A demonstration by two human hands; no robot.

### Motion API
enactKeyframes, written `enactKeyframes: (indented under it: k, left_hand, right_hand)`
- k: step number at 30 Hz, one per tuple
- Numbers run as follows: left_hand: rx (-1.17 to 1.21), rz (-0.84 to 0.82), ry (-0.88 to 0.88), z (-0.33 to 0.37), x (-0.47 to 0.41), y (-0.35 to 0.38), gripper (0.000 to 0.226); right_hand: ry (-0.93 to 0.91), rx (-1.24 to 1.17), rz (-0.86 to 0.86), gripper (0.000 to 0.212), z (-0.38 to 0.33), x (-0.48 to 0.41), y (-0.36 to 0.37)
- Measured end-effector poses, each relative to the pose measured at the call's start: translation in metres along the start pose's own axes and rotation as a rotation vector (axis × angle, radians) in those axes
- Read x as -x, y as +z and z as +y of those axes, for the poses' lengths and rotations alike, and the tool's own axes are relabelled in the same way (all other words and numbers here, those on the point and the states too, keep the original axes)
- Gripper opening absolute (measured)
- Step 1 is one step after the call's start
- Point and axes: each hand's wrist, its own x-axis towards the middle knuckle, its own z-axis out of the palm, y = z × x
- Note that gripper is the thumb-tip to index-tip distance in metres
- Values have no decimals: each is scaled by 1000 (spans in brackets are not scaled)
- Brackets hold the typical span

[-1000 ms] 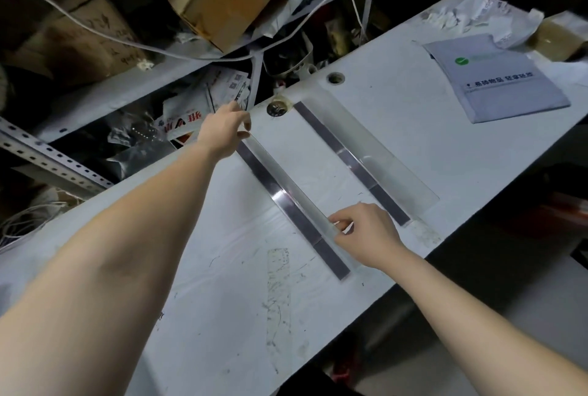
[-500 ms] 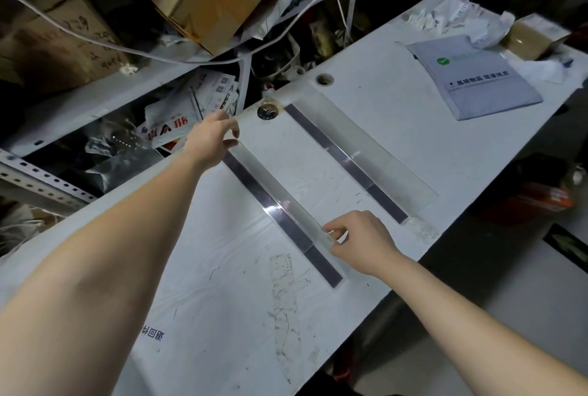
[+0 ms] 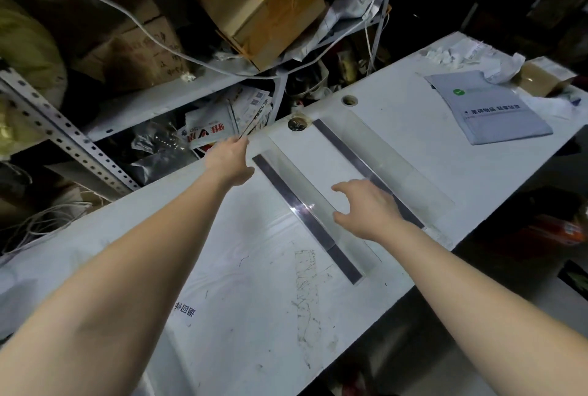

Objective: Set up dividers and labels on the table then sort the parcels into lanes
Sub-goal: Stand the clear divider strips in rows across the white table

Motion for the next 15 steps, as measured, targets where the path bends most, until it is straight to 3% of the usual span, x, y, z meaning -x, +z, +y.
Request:
enactKeyframes:
  k: [10, 15]
  left_hand:
    - [-26, 36, -199, -35, 149, -40, 64]
    - [-36, 52, -356, -61, 238, -57, 58]
  right_hand:
    - [-183, 58, 96, 54, -68, 36, -25]
    - [-329, 29, 68, 64, -112, 71, -25]
